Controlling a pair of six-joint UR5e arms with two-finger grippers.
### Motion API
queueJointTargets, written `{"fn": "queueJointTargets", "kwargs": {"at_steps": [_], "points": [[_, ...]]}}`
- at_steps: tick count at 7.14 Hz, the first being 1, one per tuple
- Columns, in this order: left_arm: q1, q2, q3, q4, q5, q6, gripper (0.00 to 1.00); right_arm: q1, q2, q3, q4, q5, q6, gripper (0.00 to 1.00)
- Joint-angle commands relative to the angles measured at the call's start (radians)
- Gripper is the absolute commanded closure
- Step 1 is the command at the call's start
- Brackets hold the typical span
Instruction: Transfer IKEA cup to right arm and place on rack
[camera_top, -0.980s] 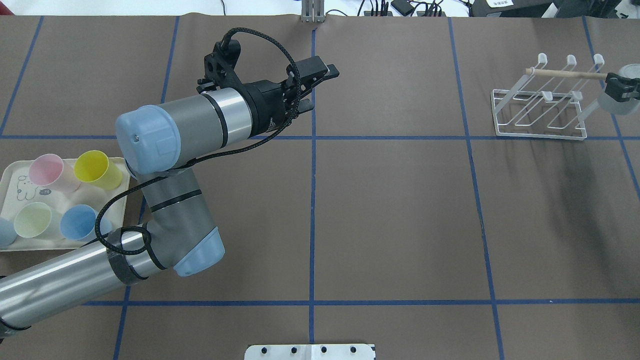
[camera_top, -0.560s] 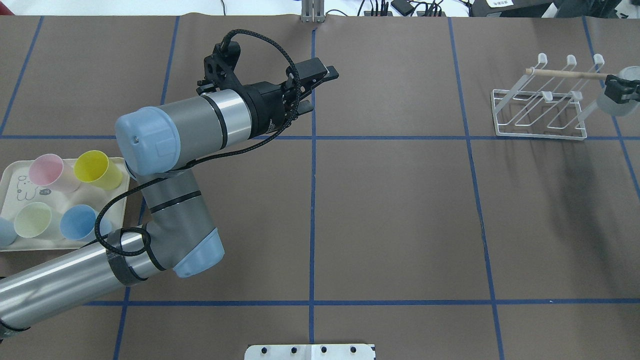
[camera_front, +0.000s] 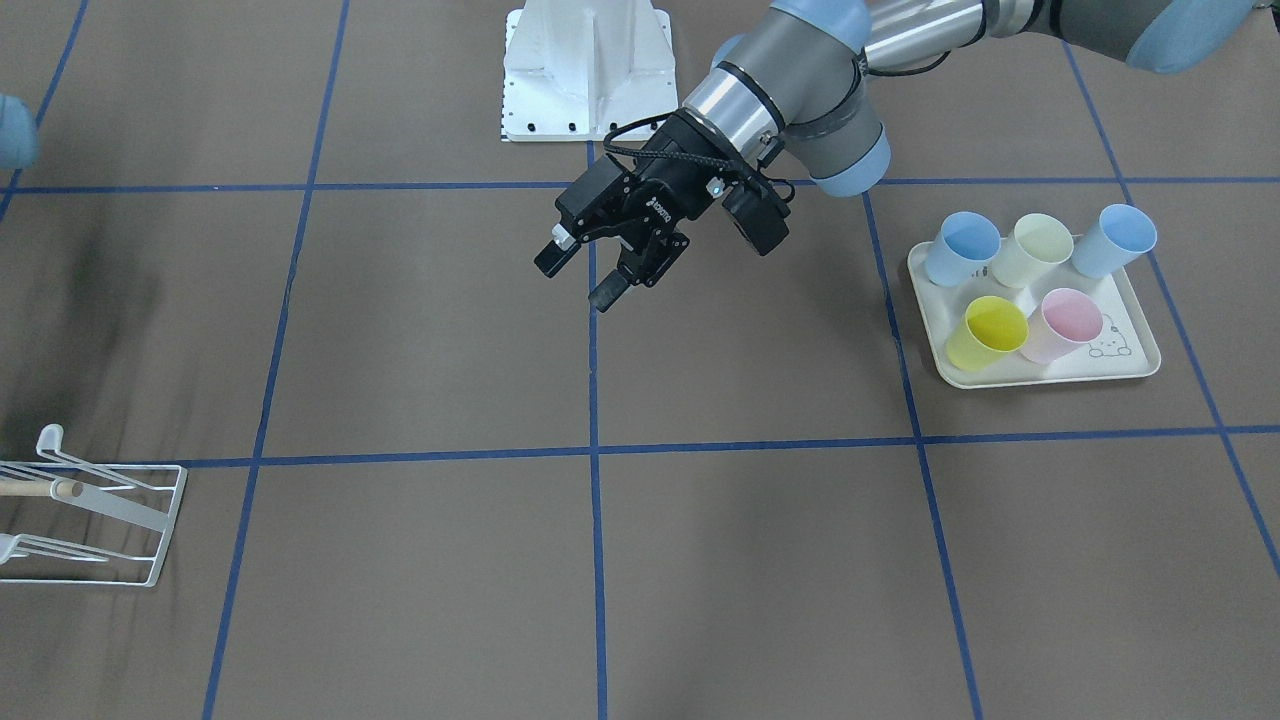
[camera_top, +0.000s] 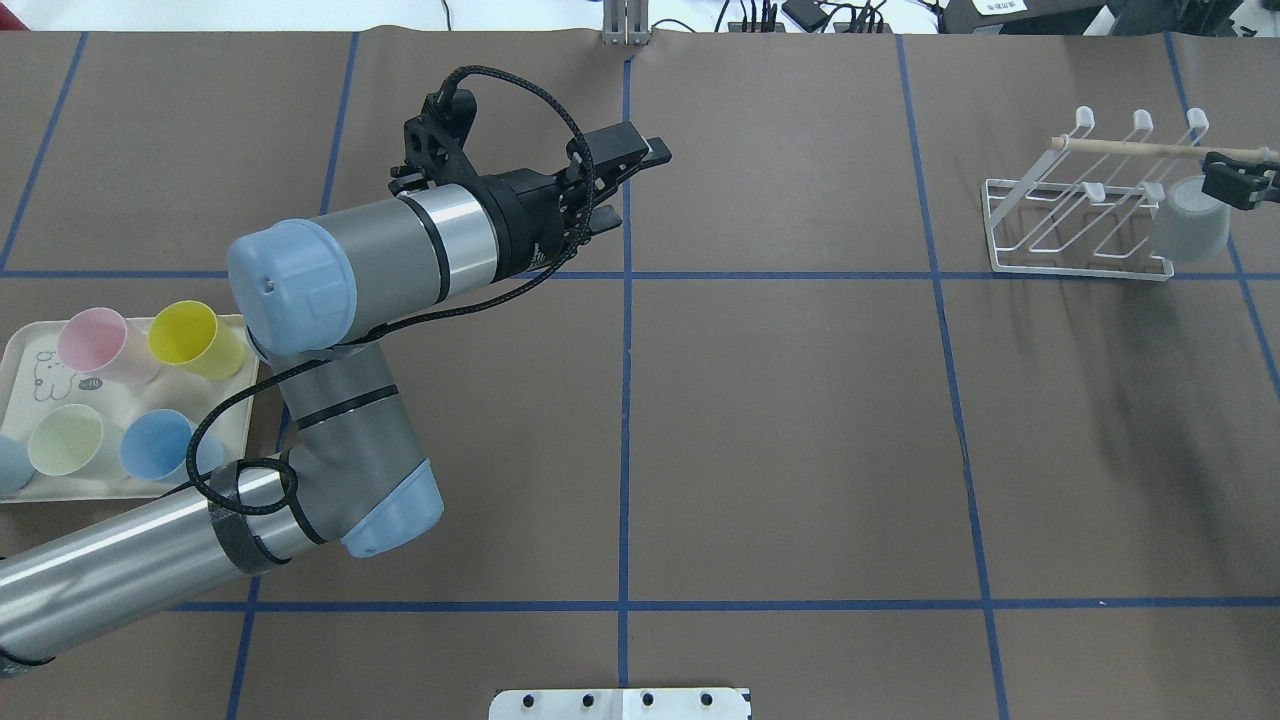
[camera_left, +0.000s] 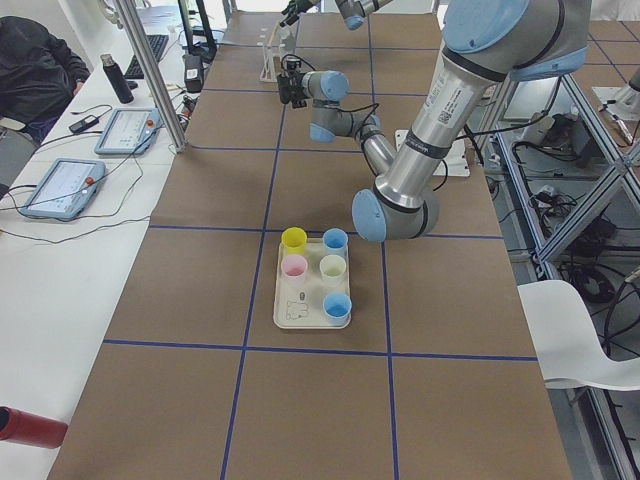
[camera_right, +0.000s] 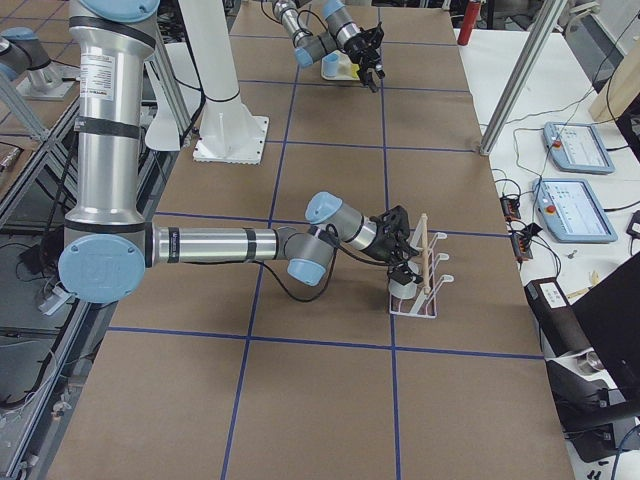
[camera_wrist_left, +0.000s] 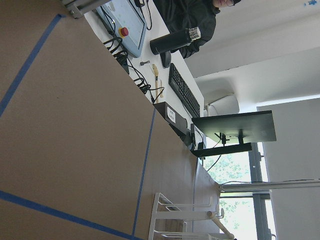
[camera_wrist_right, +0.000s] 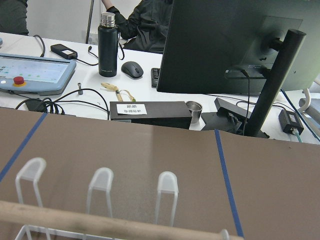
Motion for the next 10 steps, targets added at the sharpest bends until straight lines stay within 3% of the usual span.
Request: {"fn": "queueJointTargets", "kwargs": {"at_steps": [1,3,4,6,8,10], "points": [[0.001,0.007,-0.006,-0.001,0.0,0.0,0.0,0.002,-0.003,0.022,0.006,0.012,0.0,0.0],[-0.021,0.043,-0.078,0.04,-0.043,0.012,0.01,0.006,-0.033,0.125,0.011,0.105,0.024,0.0],[-0.041,0.109,-0.177,0.106,-0.074,0.088,0.01,0.006,-0.038,0.163,0.002,0.114,0.084,0.0],[-0.134,0.224,-0.319,0.233,-0.213,0.193,0.01,0.006,-0.04,0.231,-0.029,0.2,0.172,0.0],[-0.194,0.368,-0.372,0.235,-0.29,0.327,0.01,0.002,0.006,0.317,-0.145,0.252,0.297,0.0],[-0.28,0.522,-0.385,0.234,-0.411,0.502,0.01,-0.002,0.093,0.305,-0.152,0.375,0.456,0.0]]}}
